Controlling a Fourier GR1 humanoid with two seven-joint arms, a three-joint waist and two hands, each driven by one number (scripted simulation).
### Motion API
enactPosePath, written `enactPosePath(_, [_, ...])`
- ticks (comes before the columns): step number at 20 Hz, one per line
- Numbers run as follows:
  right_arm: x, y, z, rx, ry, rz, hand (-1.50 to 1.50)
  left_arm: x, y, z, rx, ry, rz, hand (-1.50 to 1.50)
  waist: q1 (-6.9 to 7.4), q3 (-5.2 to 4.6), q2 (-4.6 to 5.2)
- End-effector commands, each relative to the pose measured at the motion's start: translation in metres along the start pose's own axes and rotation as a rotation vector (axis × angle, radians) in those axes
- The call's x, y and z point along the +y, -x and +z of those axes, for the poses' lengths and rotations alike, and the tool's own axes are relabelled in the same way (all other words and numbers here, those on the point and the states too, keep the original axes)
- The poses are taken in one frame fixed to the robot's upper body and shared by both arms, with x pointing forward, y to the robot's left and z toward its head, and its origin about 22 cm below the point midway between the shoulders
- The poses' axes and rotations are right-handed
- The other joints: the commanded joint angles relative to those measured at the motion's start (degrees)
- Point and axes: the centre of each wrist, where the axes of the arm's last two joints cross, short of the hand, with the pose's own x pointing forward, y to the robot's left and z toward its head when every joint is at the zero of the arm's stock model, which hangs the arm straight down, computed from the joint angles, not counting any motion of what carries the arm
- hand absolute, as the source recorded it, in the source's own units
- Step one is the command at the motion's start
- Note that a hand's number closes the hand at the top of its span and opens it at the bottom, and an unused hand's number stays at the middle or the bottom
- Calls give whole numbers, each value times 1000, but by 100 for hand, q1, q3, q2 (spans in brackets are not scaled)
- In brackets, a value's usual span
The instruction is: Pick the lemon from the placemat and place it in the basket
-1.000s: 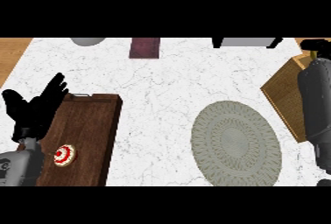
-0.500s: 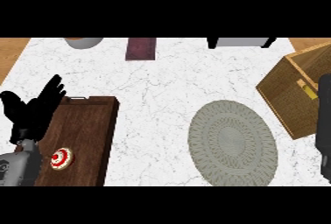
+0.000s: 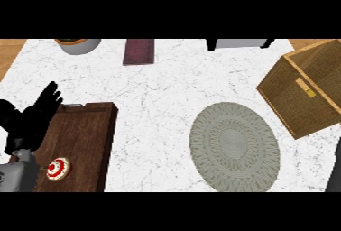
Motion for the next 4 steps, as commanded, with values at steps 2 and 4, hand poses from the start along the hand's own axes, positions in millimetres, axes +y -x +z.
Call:
enactPosePath(2, [-79, 20, 4, 32, -100, 27, -150, 6, 6, 5, -9, 4, 12, 0, 23, 1, 23])
enactPosePath(4, [-111, 25, 2, 29, -112, 55, -150, -4, 7, 5, 4, -1, 3, 0, 25, 4, 34])
